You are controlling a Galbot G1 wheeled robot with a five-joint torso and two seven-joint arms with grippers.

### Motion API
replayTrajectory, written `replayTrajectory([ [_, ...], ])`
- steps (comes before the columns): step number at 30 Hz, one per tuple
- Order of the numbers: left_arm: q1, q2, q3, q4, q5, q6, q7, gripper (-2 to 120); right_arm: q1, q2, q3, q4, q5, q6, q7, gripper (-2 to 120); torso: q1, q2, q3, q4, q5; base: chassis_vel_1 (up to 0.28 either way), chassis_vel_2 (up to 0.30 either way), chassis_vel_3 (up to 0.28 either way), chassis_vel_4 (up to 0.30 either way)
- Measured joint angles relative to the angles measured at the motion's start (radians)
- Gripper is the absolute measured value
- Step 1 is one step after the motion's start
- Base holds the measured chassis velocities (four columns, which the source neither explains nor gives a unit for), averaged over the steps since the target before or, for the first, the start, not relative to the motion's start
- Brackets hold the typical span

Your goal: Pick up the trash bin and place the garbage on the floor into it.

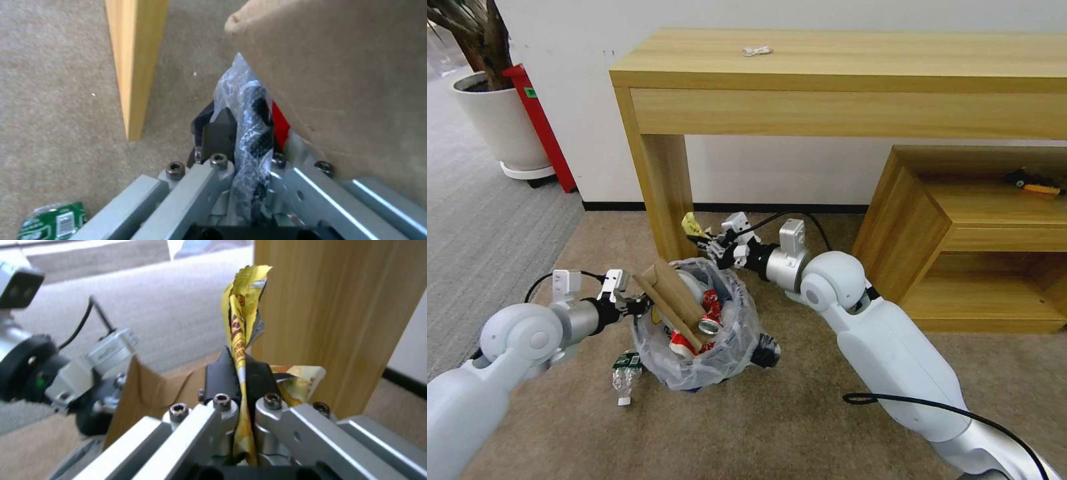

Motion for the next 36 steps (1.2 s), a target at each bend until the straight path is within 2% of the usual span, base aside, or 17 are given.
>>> replayTrajectory([
  [7,-0.008,0.024,0.026,-0.025,-0.032,0.0,-0.048,0,-0.019,-0.049,-0.068,0.034,0.026,-0.075,0.045,0,0.0,0.0,0.0,0.0,0.0001,0.0,0.0,0.0,0.0],
  [12,0.001,0.041,0.029,-0.037,-0.035,0.0,-0.049,0,-0.021,-0.059,-0.089,0.038,0.04,-0.096,0.066,0,0.0,0.0,0.0,0.0,0.0001,0.0,0.0,0.0,0.0],
  [15,0.017,0.067,0.028,-0.053,-0.04,0.0,-0.047,0,-0.019,-0.062,-0.112,0.042,0.077,-0.144,0.099,0,0.0,0.0,0.0,0.0001,0.0,0.0,0.0,0.0,0.0],
  [24,0.031,0.085,0.013,-0.068,-0.054,0.001,-0.047,0,-0.007,-0.06,-0.153,0.034,0.124,-0.161,0.136,0,0.0,0.0,0.0,0.0,0.0,0.0,0.0,0.0,0.0],
  [28,0.042,0.087,0.001,-0.073,-0.057,0.001,-0.049,0,-0.005,-0.055,-0.165,0.025,0.113,-0.161,0.137,11,0.0,0.0,0.0,0.0,0.0,0.0,0.0,0.0,0.0],
  [30,0.057,0.089,-0.012,-0.078,-0.057,0.001,-0.049,0,-0.005,-0.054,-0.165,0.025,0.104,-0.161,0.138,22,0.0,0.0,0.0,0.0,-0.0001,0.0,0.0,0.0,0.0],
  [34,0.076,0.09,-0.031,-0.081,-0.057,0.001,-0.05,0,-0.005,-0.055,-0.164,0.028,0.1,-0.161,0.138,30,0.0,0.0,0.0,0.0,0.0,0.0,0.0,0.0,0.0],
  [36,0.108,0.091,-0.062,-0.083,-0.057,0.001,-0.05,0,-0.006,-0.055,-0.162,0.031,0.097,-0.161,0.138,41,0.0,0.0,0.0,0.0002,-0.0001,0.0,0.0,0.0,0.0],
])
